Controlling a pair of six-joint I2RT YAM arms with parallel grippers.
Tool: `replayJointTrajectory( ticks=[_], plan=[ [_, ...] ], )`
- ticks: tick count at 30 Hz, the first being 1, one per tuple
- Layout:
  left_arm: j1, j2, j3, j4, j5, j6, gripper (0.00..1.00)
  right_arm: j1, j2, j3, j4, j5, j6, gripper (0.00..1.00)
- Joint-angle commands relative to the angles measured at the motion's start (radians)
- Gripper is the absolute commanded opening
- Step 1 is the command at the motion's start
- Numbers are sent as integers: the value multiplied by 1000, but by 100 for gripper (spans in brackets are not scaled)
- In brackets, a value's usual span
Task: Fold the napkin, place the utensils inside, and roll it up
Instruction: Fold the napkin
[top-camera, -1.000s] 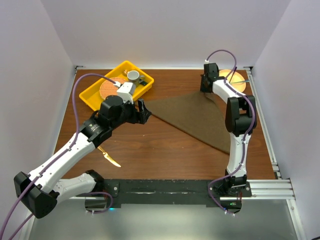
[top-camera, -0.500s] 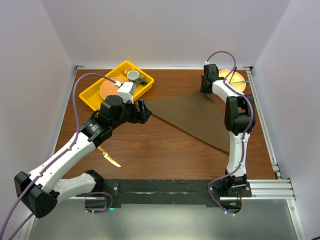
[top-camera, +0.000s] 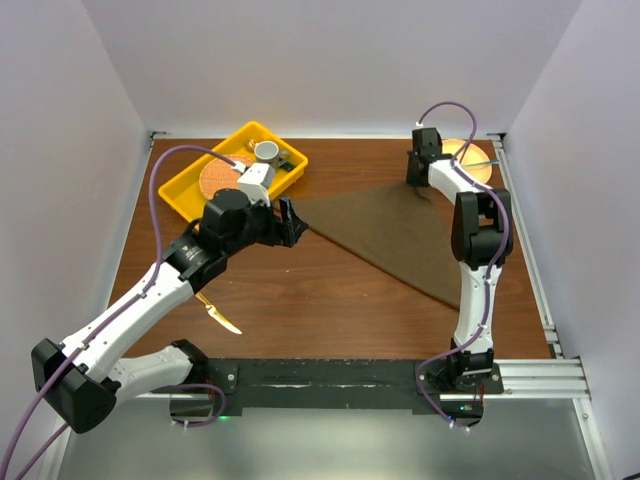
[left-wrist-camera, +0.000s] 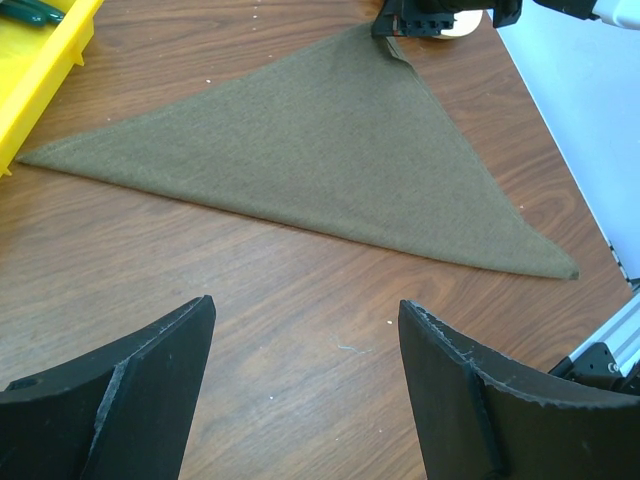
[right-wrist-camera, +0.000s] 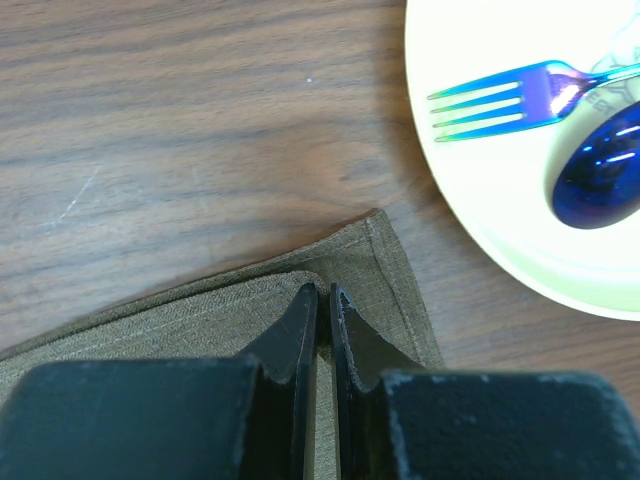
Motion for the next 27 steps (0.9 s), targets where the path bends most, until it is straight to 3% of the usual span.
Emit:
replayJointTrajectory(
  ticks=[1, 8, 12, 17, 23, 25, 27],
  plan=[
    [6, 3, 3, 43, 26, -17, 79, -12, -35, 33, 0, 28, -16, 1],
    [7, 3, 0, 43, 28, -17, 79, -15, -18, 63, -22, 21, -18, 14],
    [7, 11, -11, 52, 23, -20, 79, -13, -27, 68, -32, 49, -39, 28],
    [7, 51, -16, 72, 0, -33, 79, -15, -44, 102, -86, 207, -99, 33],
    [13, 228, 64, 170, -7, -121, 75, -9, -98, 94, -152, 259, -102, 52],
    [15, 311, 101, 210, -36, -123, 72, -6, -128, 65, -208, 194, -38, 53],
    [16, 406, 154, 250, -96, -111, 62, 25, -217, -51, -197, 11, 46, 53]
  ],
)
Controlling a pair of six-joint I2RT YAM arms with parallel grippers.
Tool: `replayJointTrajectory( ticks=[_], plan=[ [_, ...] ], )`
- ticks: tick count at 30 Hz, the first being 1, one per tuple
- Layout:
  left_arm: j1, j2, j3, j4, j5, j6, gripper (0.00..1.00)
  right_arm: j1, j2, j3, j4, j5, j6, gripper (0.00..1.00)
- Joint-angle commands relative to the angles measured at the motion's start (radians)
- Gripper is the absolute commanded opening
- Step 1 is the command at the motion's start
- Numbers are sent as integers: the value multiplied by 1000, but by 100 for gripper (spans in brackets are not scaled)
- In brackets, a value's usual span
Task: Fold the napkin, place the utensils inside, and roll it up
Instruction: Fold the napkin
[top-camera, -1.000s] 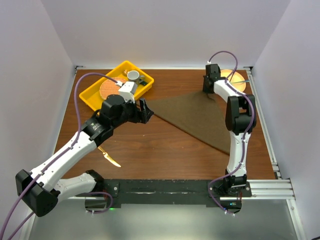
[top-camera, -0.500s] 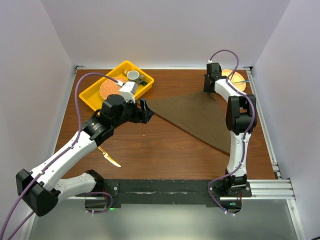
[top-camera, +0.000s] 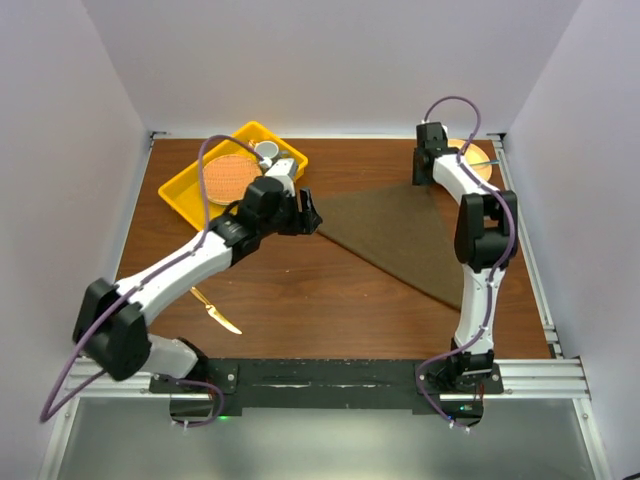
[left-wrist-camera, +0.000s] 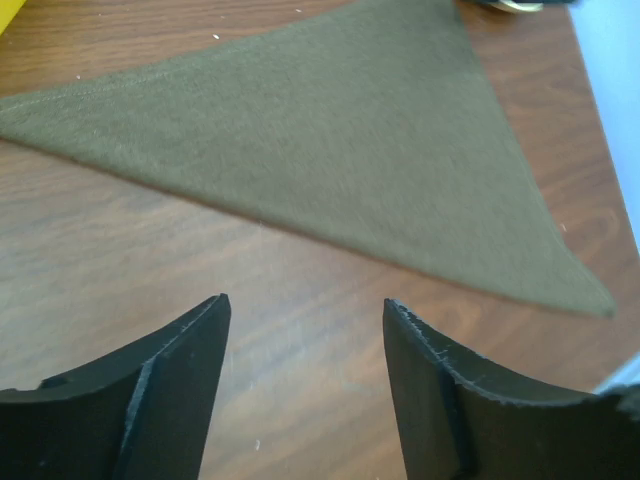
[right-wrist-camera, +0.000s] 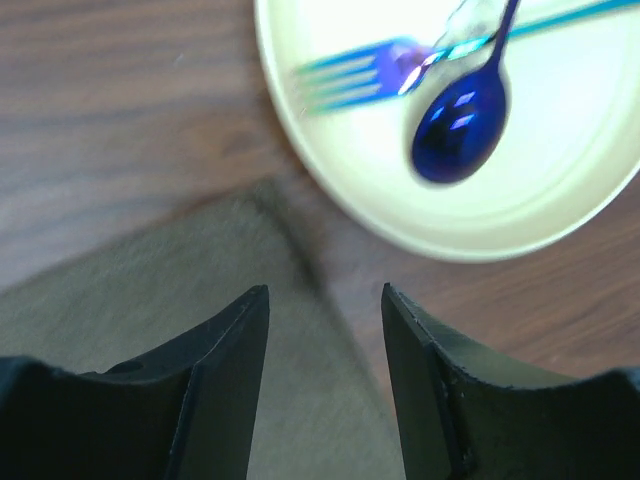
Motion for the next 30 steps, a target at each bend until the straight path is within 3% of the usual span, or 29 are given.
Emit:
replayJointTrajectory(
  ticks=[1, 7, 10, 13, 23, 30],
  plan=[
    [13, 152, 132, 146, -115, -11, 57, 52, -230, -152, -25, -193, 142, 52],
    [45, 413, 311, 138, -236, 106, 27, 228, -390, -392, 30, -290, 263, 45],
    [56, 539, 394, 108, -258, 144, 13, 233, -450, -512, 85, -371, 328, 35],
    [60, 626, 424, 117, -307, 179, 3, 231, -506, -605, 87, -333, 365, 25],
    [105, 795, 447, 148, -342, 189, 1, 202, -666, -865, -22, -156, 574, 21],
    [106, 777, 441, 79, -364, 189, 2, 153, -864, -1036, -148, -34, 724, 19]
  ],
)
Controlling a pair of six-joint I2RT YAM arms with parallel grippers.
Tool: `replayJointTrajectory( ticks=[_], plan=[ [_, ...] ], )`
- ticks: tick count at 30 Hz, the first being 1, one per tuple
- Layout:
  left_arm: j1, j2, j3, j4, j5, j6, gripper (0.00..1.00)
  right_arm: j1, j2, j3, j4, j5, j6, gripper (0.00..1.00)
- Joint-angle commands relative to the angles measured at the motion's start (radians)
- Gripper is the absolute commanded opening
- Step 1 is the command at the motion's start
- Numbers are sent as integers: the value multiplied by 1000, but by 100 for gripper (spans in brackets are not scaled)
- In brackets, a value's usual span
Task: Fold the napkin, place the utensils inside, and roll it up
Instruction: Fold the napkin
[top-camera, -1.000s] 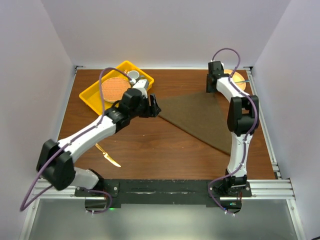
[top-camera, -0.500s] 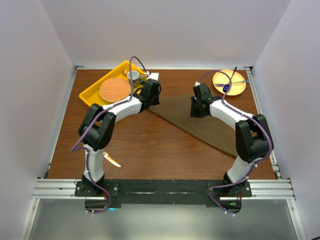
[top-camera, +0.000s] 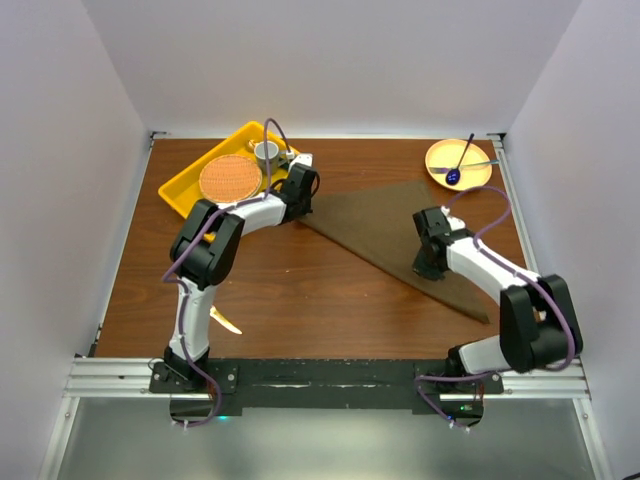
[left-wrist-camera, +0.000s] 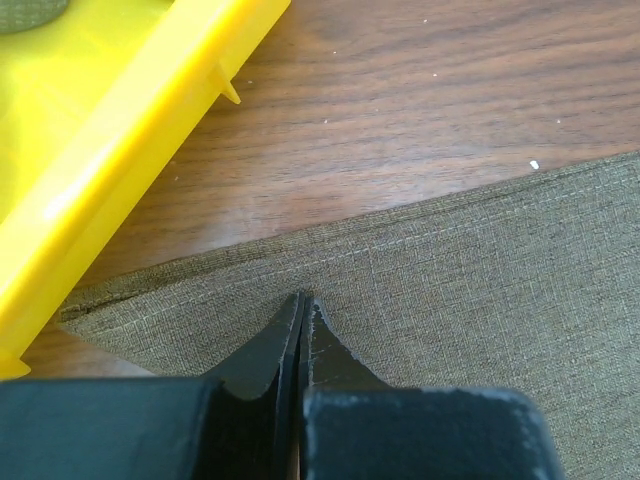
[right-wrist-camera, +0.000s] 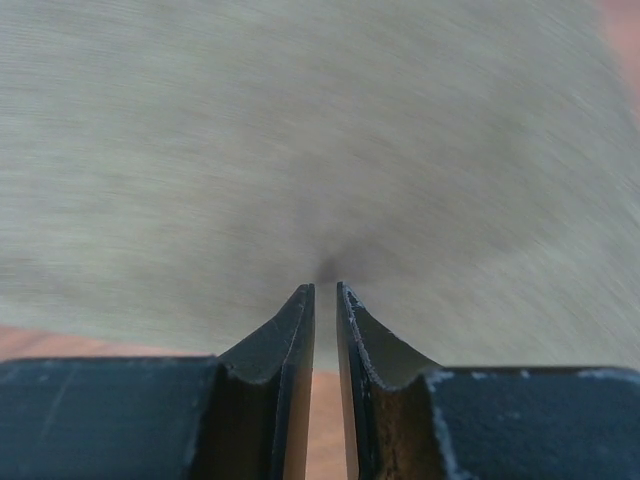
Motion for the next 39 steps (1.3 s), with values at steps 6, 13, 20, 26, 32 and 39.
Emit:
replayJointTrajectory(
  ticks=[6, 13, 20, 26, 32, 39],
  plan=[
    [15, -110, 14, -17, 61, -35, 9, -43, -193, -77, -102, 92, 201, 20],
    [58, -37, 27, -9, 99, -63, 9, -147, -139, -132, -145, 153, 288, 17],
    [65, -14, 9, -69, 87, -109, 6, -262, -157, -199, -191, 134, 346, 15],
    [32, -103, -51, -95, 78, -117, 6, -268, -259, -142, -227, 258, 336, 15],
    [26, -193, -92, -72, 65, -110, 10, -264, -194, -84, -123, 117, 218, 15],
    [46, -121, -6, -109, 7, -55, 12, -268, -160, -153, -75, 101, 224, 16]
  ],
)
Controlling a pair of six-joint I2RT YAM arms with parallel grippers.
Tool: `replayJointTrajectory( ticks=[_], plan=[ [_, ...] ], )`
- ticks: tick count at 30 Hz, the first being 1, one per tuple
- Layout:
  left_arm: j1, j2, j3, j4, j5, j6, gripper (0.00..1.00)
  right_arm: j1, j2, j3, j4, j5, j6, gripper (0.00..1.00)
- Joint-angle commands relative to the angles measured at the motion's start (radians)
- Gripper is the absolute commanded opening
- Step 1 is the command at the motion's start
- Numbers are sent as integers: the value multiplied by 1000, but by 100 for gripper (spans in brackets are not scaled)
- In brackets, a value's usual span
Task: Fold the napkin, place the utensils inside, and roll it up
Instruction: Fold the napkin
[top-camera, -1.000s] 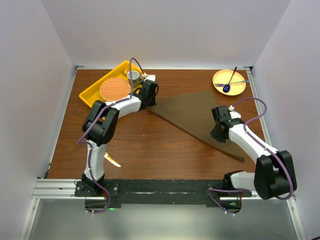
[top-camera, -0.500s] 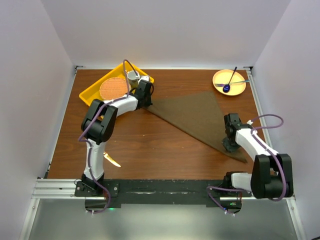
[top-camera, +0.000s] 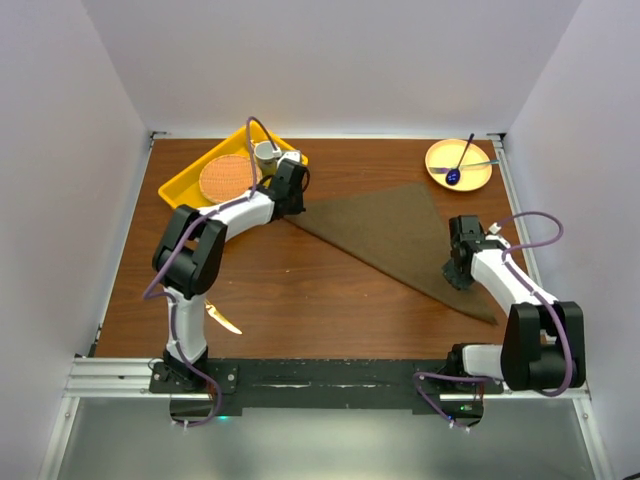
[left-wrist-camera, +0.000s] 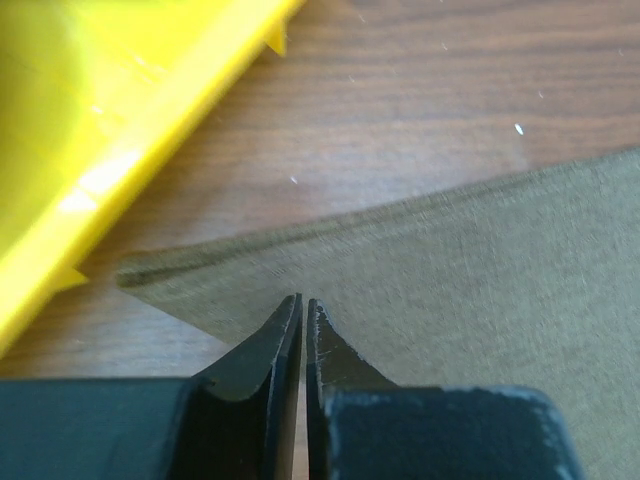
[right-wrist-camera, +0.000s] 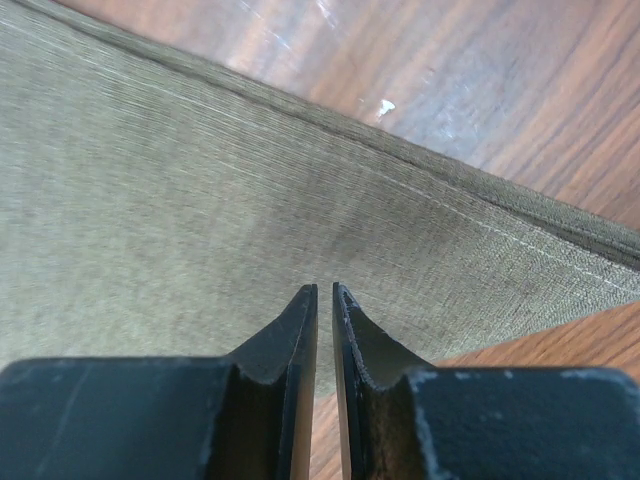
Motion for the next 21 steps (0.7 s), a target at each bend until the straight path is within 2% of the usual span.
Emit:
replayJointTrajectory(
  ticks=[1, 8, 9, 11, 12, 13, 14, 15, 16, 17, 18, 20, 21],
  plan=[
    [24, 36, 67, -11, -68, 37, 12, -10, -1, -50, 11, 14, 51, 16],
    [36, 71, 60, -48, -99, 42, 12, -27, -39, -89, -17, 74, 145, 17],
    [34, 57, 70, -65, -100, 43, 12, -29, -45, -75, -37, 103, 134, 17],
    [21, 13, 86, -111, -99, 43, 13, -27, -68, -7, -52, 131, 9, 17],
    [11, -60, 93, -119, -94, 59, 15, 0, -80, 23, -69, 176, -22, 19],
    [1, -105, 96, -128, -76, 68, 18, 38, -96, 49, -65, 195, -98, 21],
    [-8, -151, 100, -160, -57, 77, 27, 84, -103, 104, -54, 212, -143, 24],
    [-7, -249, 97, -179, -33, 83, 34, 188, -97, 142, -78, 239, -170, 31],
    [-4, -303, 87, -191, 4, 91, 40, 242, -88, 225, -104, 252, -199, 35],
    [10, -356, 73, -223, 16, 97, 50, 346, -82, 257, -130, 252, -219, 38],
    [19, -463, 36, -237, 24, 95, 54, 394, -67, 285, -132, 246, -234, 42],
    [45, -565, -5, -312, 46, 99, 65, 516, -56, 325, -94, 151, -285, 47],
    [50, -652, -16, -349, 27, 89, 67, 554, -41, 330, -59, 93, -308, 47]
  ],
)
